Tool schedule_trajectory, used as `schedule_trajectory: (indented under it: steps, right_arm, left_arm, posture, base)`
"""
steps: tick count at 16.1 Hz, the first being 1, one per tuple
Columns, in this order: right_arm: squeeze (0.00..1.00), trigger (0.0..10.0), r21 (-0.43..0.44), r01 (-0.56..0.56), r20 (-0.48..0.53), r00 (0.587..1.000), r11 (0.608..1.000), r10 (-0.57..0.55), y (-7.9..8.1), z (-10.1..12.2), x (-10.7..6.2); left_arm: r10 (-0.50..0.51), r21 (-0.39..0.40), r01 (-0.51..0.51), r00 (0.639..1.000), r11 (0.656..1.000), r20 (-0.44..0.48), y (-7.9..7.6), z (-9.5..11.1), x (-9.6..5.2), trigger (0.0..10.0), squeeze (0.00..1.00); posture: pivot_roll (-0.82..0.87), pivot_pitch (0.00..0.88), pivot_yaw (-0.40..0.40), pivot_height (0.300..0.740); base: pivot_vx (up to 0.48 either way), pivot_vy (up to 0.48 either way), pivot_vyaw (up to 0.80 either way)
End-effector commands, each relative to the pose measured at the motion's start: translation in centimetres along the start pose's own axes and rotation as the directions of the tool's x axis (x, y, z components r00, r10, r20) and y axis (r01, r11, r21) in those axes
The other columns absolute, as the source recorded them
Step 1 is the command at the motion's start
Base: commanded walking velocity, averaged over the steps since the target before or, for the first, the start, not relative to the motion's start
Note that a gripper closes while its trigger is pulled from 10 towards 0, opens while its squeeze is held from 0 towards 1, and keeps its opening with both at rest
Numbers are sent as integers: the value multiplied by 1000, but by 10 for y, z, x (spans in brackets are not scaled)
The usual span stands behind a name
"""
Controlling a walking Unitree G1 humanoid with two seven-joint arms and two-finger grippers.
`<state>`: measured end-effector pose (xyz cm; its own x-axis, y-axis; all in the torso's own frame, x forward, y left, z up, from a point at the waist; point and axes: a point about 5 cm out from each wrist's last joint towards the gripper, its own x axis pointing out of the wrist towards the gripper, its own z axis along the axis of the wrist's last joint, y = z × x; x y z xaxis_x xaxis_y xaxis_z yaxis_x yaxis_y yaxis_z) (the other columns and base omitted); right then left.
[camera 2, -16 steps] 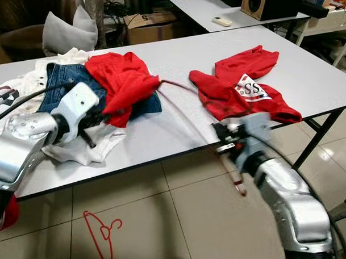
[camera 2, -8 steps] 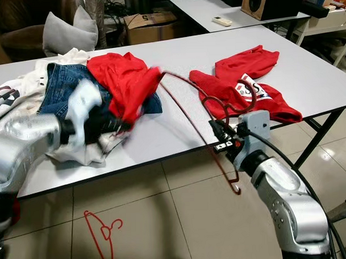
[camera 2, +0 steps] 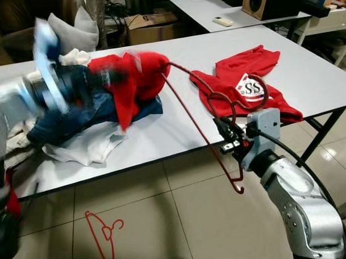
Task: Hang hanger
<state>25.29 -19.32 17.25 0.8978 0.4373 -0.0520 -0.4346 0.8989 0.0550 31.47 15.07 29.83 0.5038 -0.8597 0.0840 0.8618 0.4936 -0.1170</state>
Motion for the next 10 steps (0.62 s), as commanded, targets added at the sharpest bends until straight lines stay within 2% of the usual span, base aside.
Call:
schedule_trajectory:
  steps: [1,3,7,9,10]
  right_arm:
    - [0,10000,5,-1,-54,999,1000,2,1,-9,-2]
    - [0,10000,-8,-51,-94,994,999,50,10,-15,1]
    - [0,10000,-34,-21,-152,988,999,16,8,-24,15]
    - [0,10000,-24,-27,-123,992,999,24,9,-20,24]
    - [0,10000,24,-108,-67,992,994,110,19,-12,30]
  left_arm:
    - [0,-18,1,999,1000,41,0,7,-1,0,0]
    - [-8,-22,8,999,1000,31,-1,6,1,0,0]
    - [-11,-39,12,1000,999,14,-2,5,4,0,0]
    - [-18,-35,17,1000,999,-8,-3,3,6,0,0]
    - [-2,-7,1,999,1000,-52,-2,-4,7,0,0]
  posture:
    - [-117,0,63,740]
    - [-117,0,66,740]
    - [-120,0,75,740]
    - [-118,0,75,740]
    - [-111,0,69,740]
  base:
    - [0,0,0]
    - [0,0,0]
    - [0,0,0]
    - [0,0,0]
    - [0,0,0]
